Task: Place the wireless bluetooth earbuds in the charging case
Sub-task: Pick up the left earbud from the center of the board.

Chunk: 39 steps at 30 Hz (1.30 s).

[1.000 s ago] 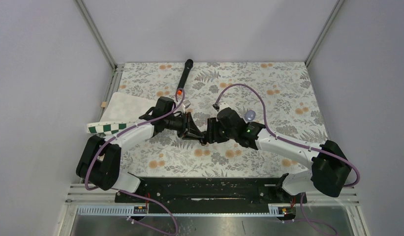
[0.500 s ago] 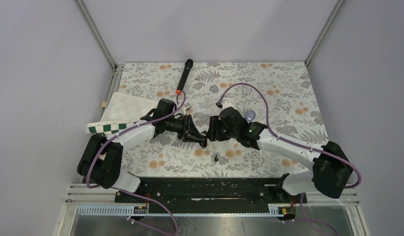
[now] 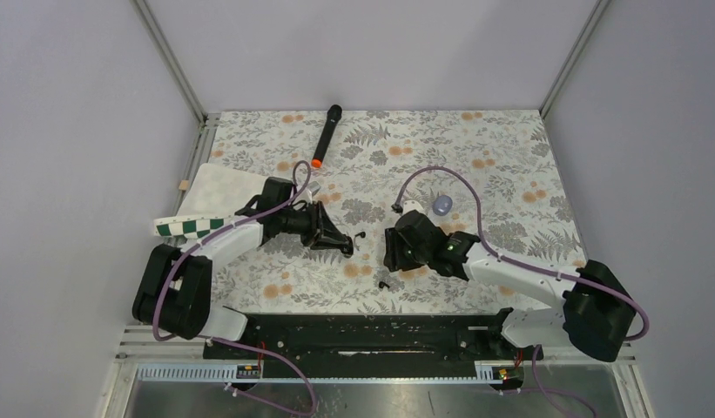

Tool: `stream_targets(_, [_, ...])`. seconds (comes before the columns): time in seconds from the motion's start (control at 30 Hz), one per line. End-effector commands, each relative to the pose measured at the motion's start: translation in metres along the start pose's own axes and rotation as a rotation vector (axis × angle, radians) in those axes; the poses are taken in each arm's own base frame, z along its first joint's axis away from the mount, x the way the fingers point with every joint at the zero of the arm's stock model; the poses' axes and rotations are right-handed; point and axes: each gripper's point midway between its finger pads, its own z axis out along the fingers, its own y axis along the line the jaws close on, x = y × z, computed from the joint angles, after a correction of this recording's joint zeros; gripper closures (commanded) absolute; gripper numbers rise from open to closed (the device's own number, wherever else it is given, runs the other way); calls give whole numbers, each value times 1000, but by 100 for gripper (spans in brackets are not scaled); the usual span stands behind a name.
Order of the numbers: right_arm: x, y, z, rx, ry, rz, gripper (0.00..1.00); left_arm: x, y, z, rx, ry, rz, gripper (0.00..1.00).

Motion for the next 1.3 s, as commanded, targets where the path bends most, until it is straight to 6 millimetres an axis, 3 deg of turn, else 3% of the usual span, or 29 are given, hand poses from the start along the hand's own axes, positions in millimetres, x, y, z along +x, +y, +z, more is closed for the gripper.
stream_targets(0.0, [-21, 11, 14, 7, -50, -78, 50, -13, -8, -13, -3, -99, 44, 100])
stream_targets(0.1, [-43, 34, 28, -39, -34, -240, 50, -17, -4, -23, -12, -141, 23, 100])
stream_targets(0.2, [-60, 32, 47, 28, -5, -315, 50, -19, 3, -33, -24, -170, 10, 100])
stream_targets(0.4, [-79, 33, 87, 25, 35, -17, 54, -20, 10, -41, -19, -196, -2, 100])
stream_targets(0.73, [-70, 21, 114, 150, 41, 374, 60, -19, 11, -43, 0, -180, 5, 100])
stream_targets(0.9, [-63, 7, 122, 237, 39, 433, 57, -19, 12, -44, 6, -176, 15, 100])
stream_targets(1.27, [-67, 7, 135, 278, 33, 509, 60, -15, 13, -49, 12, -177, 26, 100])
